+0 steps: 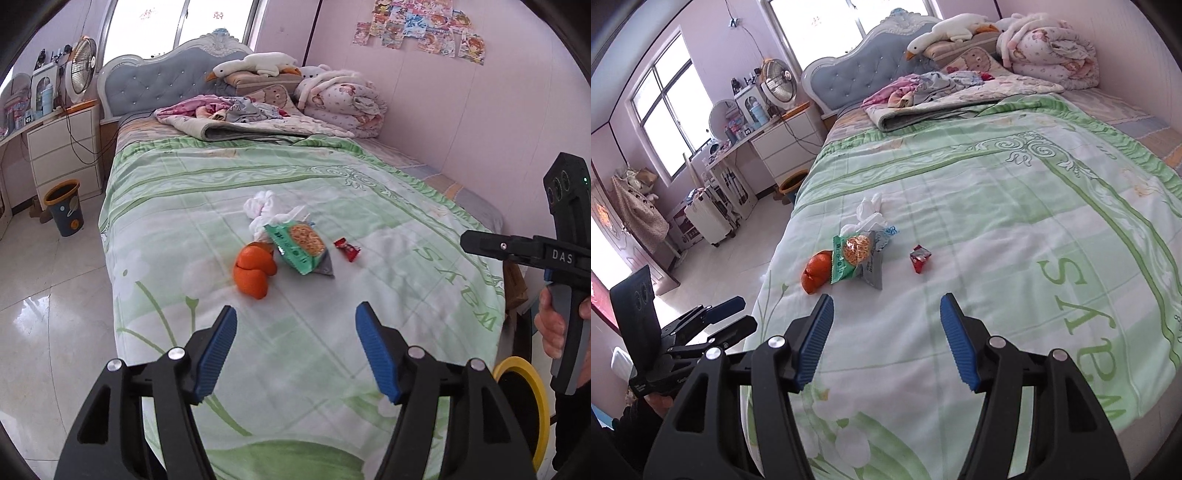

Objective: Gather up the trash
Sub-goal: 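Move both open tools back to the orange peel and snack wrapper, then grasp the green snack wrapper with the right tool while the left tool grasps the orange peel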

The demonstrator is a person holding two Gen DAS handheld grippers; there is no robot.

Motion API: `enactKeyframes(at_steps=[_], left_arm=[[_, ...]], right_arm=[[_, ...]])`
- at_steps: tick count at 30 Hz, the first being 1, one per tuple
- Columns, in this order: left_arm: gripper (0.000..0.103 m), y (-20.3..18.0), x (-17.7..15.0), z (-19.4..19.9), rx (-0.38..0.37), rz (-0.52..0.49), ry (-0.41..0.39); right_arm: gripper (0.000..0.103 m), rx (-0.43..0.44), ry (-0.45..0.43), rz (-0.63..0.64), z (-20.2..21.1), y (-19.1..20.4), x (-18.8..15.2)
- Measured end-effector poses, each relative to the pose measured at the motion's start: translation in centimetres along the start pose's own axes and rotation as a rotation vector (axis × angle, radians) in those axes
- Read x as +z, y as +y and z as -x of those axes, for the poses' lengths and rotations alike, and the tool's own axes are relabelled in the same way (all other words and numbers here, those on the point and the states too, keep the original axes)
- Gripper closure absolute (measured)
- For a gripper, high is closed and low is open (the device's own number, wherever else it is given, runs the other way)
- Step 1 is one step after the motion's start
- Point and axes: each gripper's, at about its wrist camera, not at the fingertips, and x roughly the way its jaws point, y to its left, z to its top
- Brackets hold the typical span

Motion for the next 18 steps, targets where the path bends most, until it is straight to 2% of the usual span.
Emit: enactKeyframes(at_steps=[6,18], left_arm=[[0.04,2.2,0.7,-3.7,0.025,-0.001,0.049],[0.04,4.0,2.3,-8.8,-0.001,0.018,0.097]], right_arm=[[0.046,0.041,0.098,0.002,-6.3,0.8,2.2],[0.046,0.06,0.256,-0.011,-16.2,1.1,5.5]])
